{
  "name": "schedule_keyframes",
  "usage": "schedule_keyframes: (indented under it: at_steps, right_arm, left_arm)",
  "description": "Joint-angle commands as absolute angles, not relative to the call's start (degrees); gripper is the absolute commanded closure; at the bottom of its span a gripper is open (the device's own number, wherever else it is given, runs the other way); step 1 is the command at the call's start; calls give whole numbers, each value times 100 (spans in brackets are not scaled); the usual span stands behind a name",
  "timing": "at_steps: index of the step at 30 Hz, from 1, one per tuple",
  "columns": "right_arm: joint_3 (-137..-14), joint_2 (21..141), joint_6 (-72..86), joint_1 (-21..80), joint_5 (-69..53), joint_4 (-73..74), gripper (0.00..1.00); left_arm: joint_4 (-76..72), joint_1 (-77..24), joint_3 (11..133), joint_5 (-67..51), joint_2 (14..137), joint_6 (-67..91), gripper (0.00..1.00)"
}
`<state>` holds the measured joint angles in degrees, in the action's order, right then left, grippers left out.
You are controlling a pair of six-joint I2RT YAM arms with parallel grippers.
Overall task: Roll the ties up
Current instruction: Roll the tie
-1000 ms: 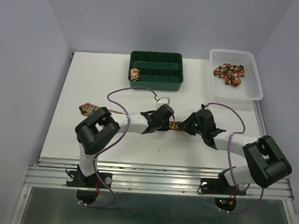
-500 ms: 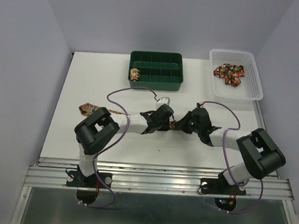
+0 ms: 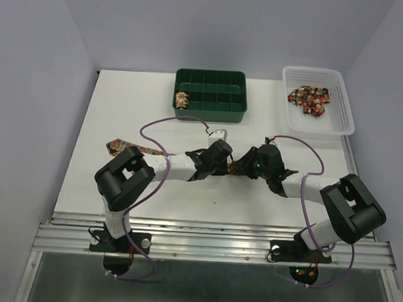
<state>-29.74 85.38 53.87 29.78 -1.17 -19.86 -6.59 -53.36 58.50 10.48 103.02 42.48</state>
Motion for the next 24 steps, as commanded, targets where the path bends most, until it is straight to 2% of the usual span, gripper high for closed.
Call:
schedule_keyframes:
  at_steps: [1,4,5,7,8,10,11,14,24]
  right_arm:
    - [-3015,8262,5353,3032,228,-1960,58]
    - [-2980,8192,5344,3032,237,-1977,55]
    - [-2988,8183,5344,3032,255,-1978,55]
    - [-2971,8191,5361,3032,237,-2021,52]
    - [-2971,8200,5361,3032,237,-2065,52]
    - [-2962,8226,5370,3032,159,-2135,52]
    - [-2945,8244,5370,3041,132,-2162,51]
    - [-2883,8235,5396,3032,79,-2293,49]
    - [-2646,8112,5467,3041,26,-2627,46]
  left_arm:
    - [-694,-5309,5871,1178,9984,4263,87]
    - [-686,-5291,5924,1152,9984,4315,82]
    - [-686,-5274,5941,1125,9984,4385,73]
    - [-721,-5247,5959,1020,9984,4421,71]
    - [-747,-5238,5968,1011,9984,4464,66]
    - [-800,-5221,5985,897,9984,4544,65]
    - [-835,-5203,5977,896,9984,4561,60]
    - [-931,-5142,5977,826,10011,4667,53]
    - [-1897,-4896,5555,44,10116,4983,49]
